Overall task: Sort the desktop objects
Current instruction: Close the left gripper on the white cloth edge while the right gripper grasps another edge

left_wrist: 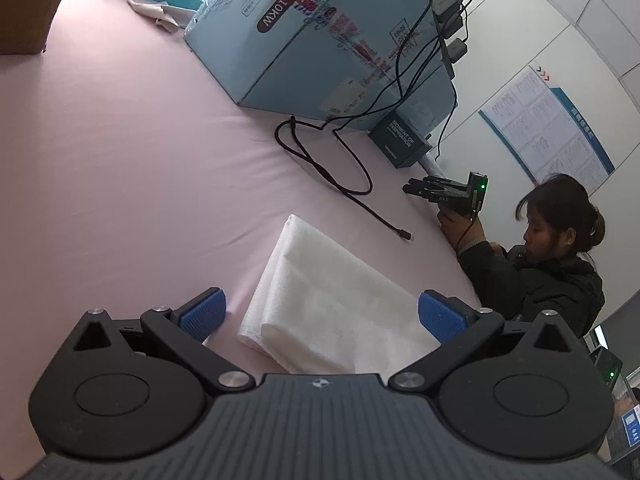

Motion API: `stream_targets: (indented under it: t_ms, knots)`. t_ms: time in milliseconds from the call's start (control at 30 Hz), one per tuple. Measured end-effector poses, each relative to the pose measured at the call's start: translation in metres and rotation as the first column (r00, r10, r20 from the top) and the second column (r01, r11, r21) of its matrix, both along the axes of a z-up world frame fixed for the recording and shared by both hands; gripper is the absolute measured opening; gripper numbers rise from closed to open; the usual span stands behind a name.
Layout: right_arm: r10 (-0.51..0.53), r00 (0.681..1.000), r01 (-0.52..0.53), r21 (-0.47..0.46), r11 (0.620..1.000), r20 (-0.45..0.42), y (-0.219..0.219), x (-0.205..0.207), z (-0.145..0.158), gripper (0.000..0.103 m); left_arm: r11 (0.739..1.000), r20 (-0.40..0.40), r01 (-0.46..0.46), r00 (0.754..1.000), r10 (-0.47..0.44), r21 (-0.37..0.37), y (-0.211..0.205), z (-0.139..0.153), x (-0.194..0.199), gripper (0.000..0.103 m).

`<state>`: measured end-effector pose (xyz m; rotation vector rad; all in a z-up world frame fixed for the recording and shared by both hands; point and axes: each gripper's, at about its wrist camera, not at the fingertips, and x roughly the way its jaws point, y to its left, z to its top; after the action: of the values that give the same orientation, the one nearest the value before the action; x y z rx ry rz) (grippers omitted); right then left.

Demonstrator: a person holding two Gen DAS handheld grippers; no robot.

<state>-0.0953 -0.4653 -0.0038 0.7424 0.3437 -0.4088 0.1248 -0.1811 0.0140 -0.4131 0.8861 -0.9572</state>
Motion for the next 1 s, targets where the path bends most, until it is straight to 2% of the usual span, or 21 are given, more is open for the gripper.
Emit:
stream_targets:
  t_ms: [100, 200, 233, 300, 333, 367, 400, 433, 600, 733, 800, 900, 967, 1000]
  knots:
    - [0.059, 0.998, -0.059, 0.019, 0.998, 0.010, 0.000, 0.002, -0.001, 0.069, 1.000, -0.003, -0.001, 1.000, 0.001, -0.006, 0.001, -0.001, 0.001, 0.103]
    - [0.098, 0.995, -0.098, 0.031, 0.995, 0.006, 0.000, 0.006, -0.002, 0.062, 1.000, 0.006, 0.003, 1.000, -0.003, -0.001, 0.000, -0.001, 0.001, 0.103]
    - [0.098, 0.995, -0.098, 0.029, 0.995, 0.003, 0.001, 0.006, -0.002, 0.056, 1.000, 0.009, 0.004, 1.000, -0.004, 0.001, -0.001, -0.001, 0.001, 0.103]
    - [0.105, 0.994, -0.105, 0.036, 0.994, 0.003, 0.001, 0.008, -0.003, 0.040, 1.000, 0.012, 0.005, 1.000, -0.005, 0.001, -0.001, -0.001, 0.001, 0.103]
    - [0.140, 0.990, -0.140, 0.067, 0.988, 0.008, -0.001, 0.010, -0.005, 0.017, 1.000, 0.012, 0.005, 1.000, -0.005, 0.001, -0.001, -0.001, 0.001, 0.103]
    - [0.197, 0.980, -0.198, 0.129, 0.972, 0.018, -0.004, 0.015, -0.011, 0.013, 1.000, 0.012, 0.004, 1.000, -0.004, 0.000, -0.001, -0.001, 0.001, 0.103]
    - [0.230, 0.973, -0.231, 0.172, 0.958, 0.028, -0.006, 0.017, -0.014, 0.013, 1.000, 0.011, 0.004, 1.000, -0.004, -0.001, -0.001, -0.001, 0.001, 0.103]
    - [0.229, 0.973, -0.231, 0.175, 0.957, 0.032, -0.005, 0.016, -0.014, 0.010, 1.000, 0.011, 0.003, 1.000, -0.003, -0.001, -0.001, -0.002, 0.001, 0.103]
    - [0.202, 0.979, -0.203, 0.113, 0.973, 0.020, 0.004, 0.015, -0.010, 0.007, 1.000, 0.002, -0.003, 1.000, 0.003, -0.011, 0.001, -0.002, 0.003, 0.103]
    - [0.190, 0.982, -0.190, 0.100, 0.977, 0.011, 0.007, 0.015, -0.010, 0.007, 0.999, -0.023, -0.021, 1.000, 0.020, -0.033, 0.004, -0.003, 0.005, 0.102]
    - [0.189, 0.982, -0.189, 0.096, 0.977, 0.007, 0.007, 0.015, -0.010, 0.007, 0.999, -0.034, -0.036, 0.999, 0.034, -0.039, 0.006, -0.003, 0.006, 0.097]
    - [0.190, 0.982, -0.190, 0.092, 0.978, 0.005, 0.004, 0.015, -0.011, 0.007, 0.996, -0.058, -0.078, 0.995, 0.075, -0.041, 0.011, -0.004, 0.008, 0.080]
    - [0.200, 0.980, -0.200, 0.091, 0.976, 0.006, -0.004, 0.018, -0.012, 0.007, 0.992, -0.092, -0.121, 0.989, 0.117, -0.043, 0.015, -0.007, 0.011, 0.058]
    - [0.199, 0.980, -0.198, 0.090, 0.976, 0.006, -0.005, 0.018, -0.012, 0.007, 0.989, -0.105, -0.142, 0.985, 0.136, -0.042, 0.017, -0.008, 0.013, 0.054]
